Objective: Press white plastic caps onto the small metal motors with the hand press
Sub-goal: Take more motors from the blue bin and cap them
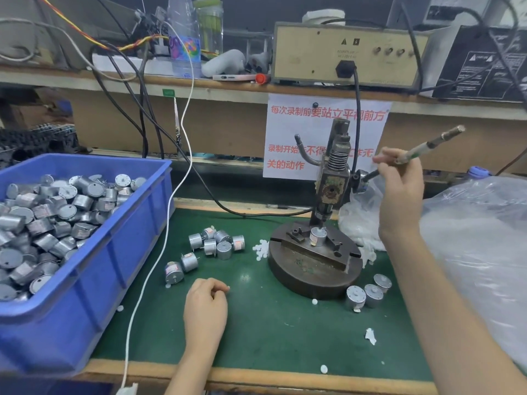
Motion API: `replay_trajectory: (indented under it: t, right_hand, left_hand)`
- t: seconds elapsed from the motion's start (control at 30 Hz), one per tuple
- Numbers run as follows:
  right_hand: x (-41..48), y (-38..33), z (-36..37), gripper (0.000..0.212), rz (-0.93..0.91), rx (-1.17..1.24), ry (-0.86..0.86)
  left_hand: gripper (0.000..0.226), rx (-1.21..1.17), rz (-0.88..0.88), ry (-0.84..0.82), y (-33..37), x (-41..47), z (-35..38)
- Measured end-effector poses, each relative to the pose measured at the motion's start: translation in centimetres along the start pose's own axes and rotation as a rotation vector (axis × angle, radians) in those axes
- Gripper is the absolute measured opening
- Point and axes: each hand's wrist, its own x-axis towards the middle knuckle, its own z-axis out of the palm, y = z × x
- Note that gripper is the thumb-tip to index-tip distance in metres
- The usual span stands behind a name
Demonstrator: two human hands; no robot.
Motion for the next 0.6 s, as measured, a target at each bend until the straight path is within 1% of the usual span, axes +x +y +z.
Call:
replay_trajectory:
  t: [0.03, 0.07, 0.13, 0.17, 0.2, 0.23, 0.33, 0.47, 0.53, 0.6]
  right_hand:
    - [-0.6, 0.8, -0.4, 0.022, -0.001, -0.052, 0.012]
    - [-1.3, 1.9, -0.9, 0.023, 0.039, -0.129, 0.039]
    - [-2.9, 4.7, -2.0, 0.025, 0.207, -0.373, 0.097]
    - [-3.8, 6.3, -2.6, 0.027, 0.298, -0.494, 0.079]
    - [-4.9, 7.8, -3.0, 0.028, 0.352, -0.579, 0.030]
    - [-5.8, 8.9, -3.1, 0.029, 0.365, -0.633, -0.036]
    - [-7.3, 10.2, -2.1, 0.031, 0.289, -0.704, -0.215]
    - [-6.6, 10.3, 0.2, 0.051, 0.099, -0.939, -0.412]
    - [-6.3, 10.2, 1.1, 0.046, 0.076, -1.019, -0.460]
    - [-6.3, 10.1, 1.5, 0.033, 0.040, -1.037, -0.429]
  left_hand:
    - [0.034, 0.001, 0.001, 0.001, 0.0, 0.0, 0.0]
    - [0.033, 0.007, 0.005, 0.001, 0.1, 0.1, 0.0]
    - [0.032, 0.016, 0.009, -0.006, 0.0, 0.0, 0.0]
    - [0.032, 0.014, 0.009, -0.008, -0.1, 0.1, 0.0]
    - [0.032, 0.012, 0.009, -0.010, -0.1, 0.0, 0.0]
    - [0.032, 0.008, 0.011, -0.008, -0.1, 0.0, 0.0]
    - [0.033, 0.006, 0.002, -0.002, -0.1, 0.0, 0.0]
    - [0.037, -0.023, -0.001, -0.011, -0.1, -0.1, 0.0]
    - [0.036, -0.015, -0.002, -0.010, -0.1, -0.1, 0.0]
    - [0.035, -0.008, 0.001, -0.009, -0.2, 0.0, 0.0]
